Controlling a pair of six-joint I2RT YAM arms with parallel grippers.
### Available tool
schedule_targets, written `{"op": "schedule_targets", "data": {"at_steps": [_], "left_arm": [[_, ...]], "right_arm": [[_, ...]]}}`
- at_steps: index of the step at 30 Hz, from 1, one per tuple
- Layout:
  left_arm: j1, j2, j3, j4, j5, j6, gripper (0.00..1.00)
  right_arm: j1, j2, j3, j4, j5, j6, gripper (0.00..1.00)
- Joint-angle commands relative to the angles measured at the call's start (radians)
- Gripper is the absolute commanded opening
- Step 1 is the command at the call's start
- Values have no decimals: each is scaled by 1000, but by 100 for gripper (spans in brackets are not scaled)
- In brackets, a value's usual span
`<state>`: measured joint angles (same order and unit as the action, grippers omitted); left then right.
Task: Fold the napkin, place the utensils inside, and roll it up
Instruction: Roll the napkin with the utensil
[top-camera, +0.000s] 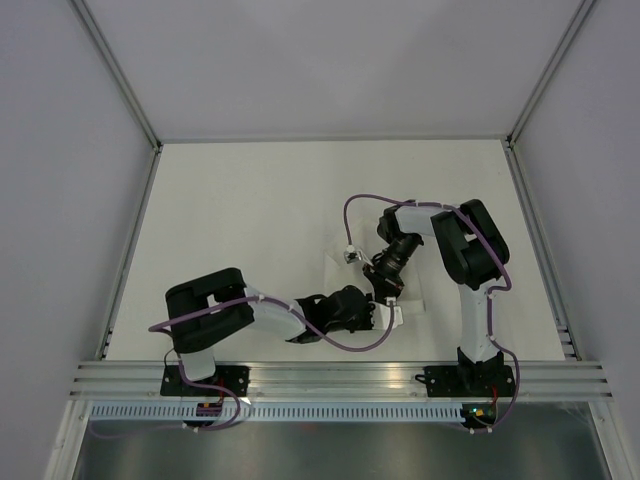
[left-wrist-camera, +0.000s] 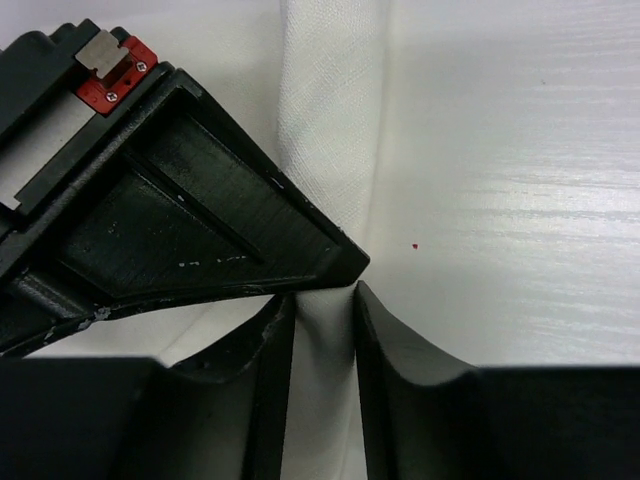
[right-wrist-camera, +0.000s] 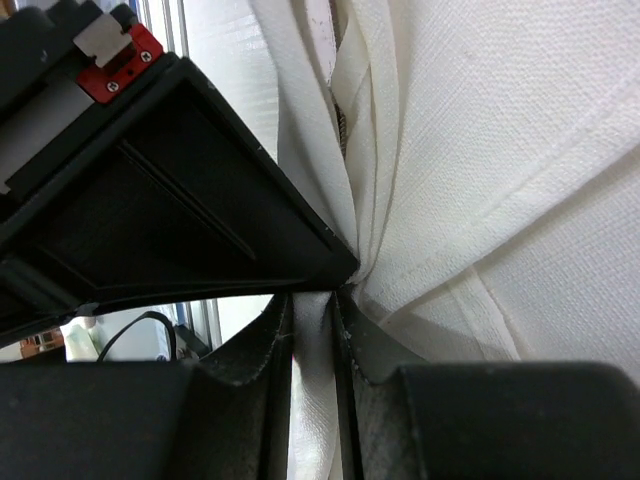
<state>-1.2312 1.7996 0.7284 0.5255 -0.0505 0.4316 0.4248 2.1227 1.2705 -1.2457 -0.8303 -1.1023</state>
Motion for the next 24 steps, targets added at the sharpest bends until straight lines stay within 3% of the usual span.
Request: {"op": "schedule_targets", "data": {"at_steps": [1,8,9,15,18,24], "left_arm": [[-5,40,35,-50,6,44,28],[1,58,91,-189,66,-26,3],[10,58,100,-229,114,-33,2],[97,56,143,-327,362,-129,2],[133,75,178,-376,454,-157,2],[202,115,244,-446,619,-209,2]], "right_arm": [[-1,57,-23,189,183,-59,9],[-1,56,-19,190,174,-51,13],[-3,54,-20,193,171,-48,15],[-26,-24,-28,216,148,-11,48],[-47,-79,-17,216,125,18,57],[-116,-191,6,252,86,103,61]]}}
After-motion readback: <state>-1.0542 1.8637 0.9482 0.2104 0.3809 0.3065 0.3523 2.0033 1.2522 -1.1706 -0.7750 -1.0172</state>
